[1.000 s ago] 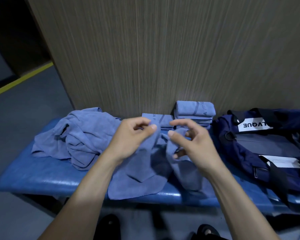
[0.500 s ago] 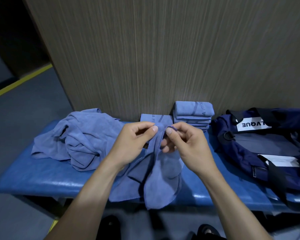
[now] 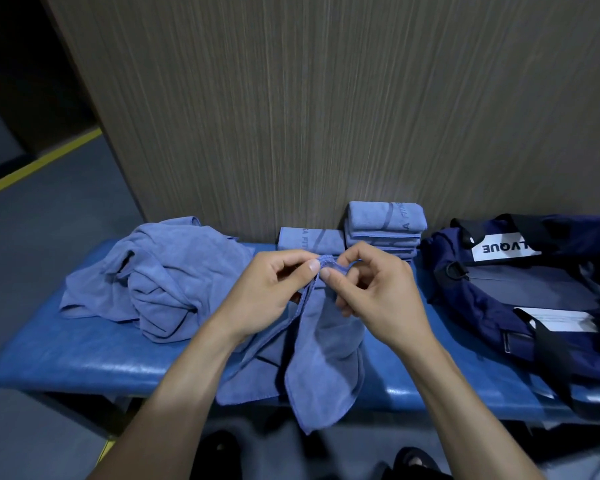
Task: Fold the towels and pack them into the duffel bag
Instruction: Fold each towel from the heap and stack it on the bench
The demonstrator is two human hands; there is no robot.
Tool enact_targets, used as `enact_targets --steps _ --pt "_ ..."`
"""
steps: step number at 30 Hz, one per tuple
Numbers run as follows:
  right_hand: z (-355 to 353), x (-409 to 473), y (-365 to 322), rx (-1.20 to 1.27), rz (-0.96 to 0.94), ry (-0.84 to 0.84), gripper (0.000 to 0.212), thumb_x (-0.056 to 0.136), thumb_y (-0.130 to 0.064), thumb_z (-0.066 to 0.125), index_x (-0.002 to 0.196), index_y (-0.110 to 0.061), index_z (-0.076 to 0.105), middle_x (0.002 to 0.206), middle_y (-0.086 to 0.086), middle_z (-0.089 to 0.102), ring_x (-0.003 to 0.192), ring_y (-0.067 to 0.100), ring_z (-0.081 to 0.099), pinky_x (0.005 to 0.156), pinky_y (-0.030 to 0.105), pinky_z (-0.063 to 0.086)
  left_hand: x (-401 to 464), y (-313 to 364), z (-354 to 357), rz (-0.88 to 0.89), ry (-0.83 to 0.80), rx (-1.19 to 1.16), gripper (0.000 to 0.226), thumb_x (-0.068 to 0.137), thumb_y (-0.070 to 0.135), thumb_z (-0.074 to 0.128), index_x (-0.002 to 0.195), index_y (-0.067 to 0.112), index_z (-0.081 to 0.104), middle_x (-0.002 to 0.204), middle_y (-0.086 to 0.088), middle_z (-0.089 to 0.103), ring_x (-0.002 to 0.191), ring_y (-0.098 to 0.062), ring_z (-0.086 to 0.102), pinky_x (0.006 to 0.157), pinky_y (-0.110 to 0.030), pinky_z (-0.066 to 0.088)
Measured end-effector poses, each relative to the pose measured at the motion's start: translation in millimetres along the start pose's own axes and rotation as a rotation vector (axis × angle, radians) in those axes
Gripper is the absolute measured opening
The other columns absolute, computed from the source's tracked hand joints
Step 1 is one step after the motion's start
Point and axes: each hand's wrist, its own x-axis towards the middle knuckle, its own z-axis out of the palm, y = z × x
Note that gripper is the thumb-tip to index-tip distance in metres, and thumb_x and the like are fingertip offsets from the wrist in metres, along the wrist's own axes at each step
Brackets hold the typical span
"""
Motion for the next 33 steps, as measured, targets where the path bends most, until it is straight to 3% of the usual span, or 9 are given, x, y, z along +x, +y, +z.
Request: enact_targets --steps 6,9,14,16,18,22,26,29,33 --pt "-0.8 -1.3 2.3 -0.011 -0.035 0.025 0.020 0.088 -0.023 0.079 0.083 -0.016 0.061 0.052 0.001 0.062 0.046 0.020 0.061 0.054 0.045 0.055 -1.4 2.2 0.0 0.017 -0.053 0.005 0.018 0.101 0.016 0.060 0.112 0.010 0.073 0.108 -0.005 0.075 0.107 -0.025 0.069 0.099 -0.044 0.052" --pt "-1.2 0.2 5.0 -0.050 -0.053 0.086 0.023 0.083 -0.030 0.083 0.085 -0.019 0.063 0.058 0.001 0.059 0.053 0.018 0.056 0.054 0.035 0.050 -2.8 2.6 -0.6 0.038 -0.071 0.028 0.016 0.100 0.010 0.061 0.111 0.012 0.073 0.105 -0.003 0.075 0.104 -0.026 0.069 0.096 -0.045 0.054" --pt "-7.1 3.2 7.4 -0.008 -0.081 -0.064 0.029 0.089 -0.027 0.077 0.117 -0.026 0.069 0.114 -0.014 0.070 0.115 0.007 0.063 0.099 0.030 0.049 -1.6 0.6 0.8 0.074 -0.042 0.048 0.021 0.098 0.008 0.056 0.110 0.010 0.074 0.107 0.000 0.076 0.107 -0.019 0.070 0.098 -0.047 0.052" --pt "-9.1 4.1 8.5 0.052 -0.058 -0.134 0.019 0.092 -0.024 0.074 0.111 -0.023 0.072 0.108 -0.010 0.074 0.109 0.009 0.067 0.098 0.035 0.051 -1.6 1.4 2.3 0.091 -0.046 0.047 0.021 0.099 0.009 0.057 0.113 0.010 0.073 0.110 0.001 0.076 0.110 -0.019 0.069 0.099 -0.049 0.052" --pt "-10.1 4.6 8.0 0.119 -0.049 -0.137 0.009 0.091 -0.021 0.075 0.101 -0.019 0.075 0.089 -0.001 0.074 0.088 0.015 0.070 0.081 0.039 0.056 -2.0 1.5 4.6 0.110 -0.029 0.053 0.021 0.100 0.008 0.057 0.114 0.013 0.073 0.111 0.003 0.076 0.109 -0.017 0.069 0.099 -0.050 0.052" --pt "-13.2 9.6 8.1 0.148 -0.067 -0.013 0.009 0.089 -0.018 0.078 0.086 -0.014 0.070 0.072 0.003 0.068 0.066 0.013 0.060 0.060 0.030 0.046 -1.2 -3.0 9.7 0.067 -0.025 0.007 0.022 0.097 0.022 0.063 0.119 0.023 0.067 0.105 0.000 0.072 0.094 -0.024 0.067 0.088 -0.054 0.055" --pt "-23.7 21.7 0.2 0.195 -0.167 0.224 0.012 0.091 -0.012 0.075 0.085 -0.018 0.066 0.077 -0.009 0.067 0.072 0.006 0.059 0.068 0.026 0.047 -3.7 -14.6 4.6 0.007 -0.125 0.132 0.030 0.088 0.024 0.070 0.117 0.028 0.061 0.093 0.004 0.063 0.075 -0.025 0.056 0.066 -0.036 0.051" --pt "-33.6 29.6 -8.9 0.185 -0.252 0.343 0.011 0.091 -0.009 0.074 0.087 -0.016 0.066 0.079 -0.012 0.066 0.075 0.003 0.060 0.073 0.021 0.047 -5.2 -23.2 0.4 -0.029 -0.162 0.381 0.017 0.089 0.020 0.069 0.090 0.034 0.059 0.073 0.017 0.058 0.056 -0.008 0.049 0.058 -0.026 0.044" --pt "-42.5 35.8 -11.9 0.197 -0.277 0.410 0.008 0.092 -0.015 0.074 0.091 -0.018 0.067 0.084 -0.008 0.067 0.079 0.007 0.062 0.075 0.024 0.049 -6.2 -27.7 -5.1 -0.095 -0.180 0.335 0.024 0.092 0.012 0.066 0.076 0.025 0.055 0.065 0.016 0.052 0.060 0.001 0.045 0.062 -0.023 0.040"
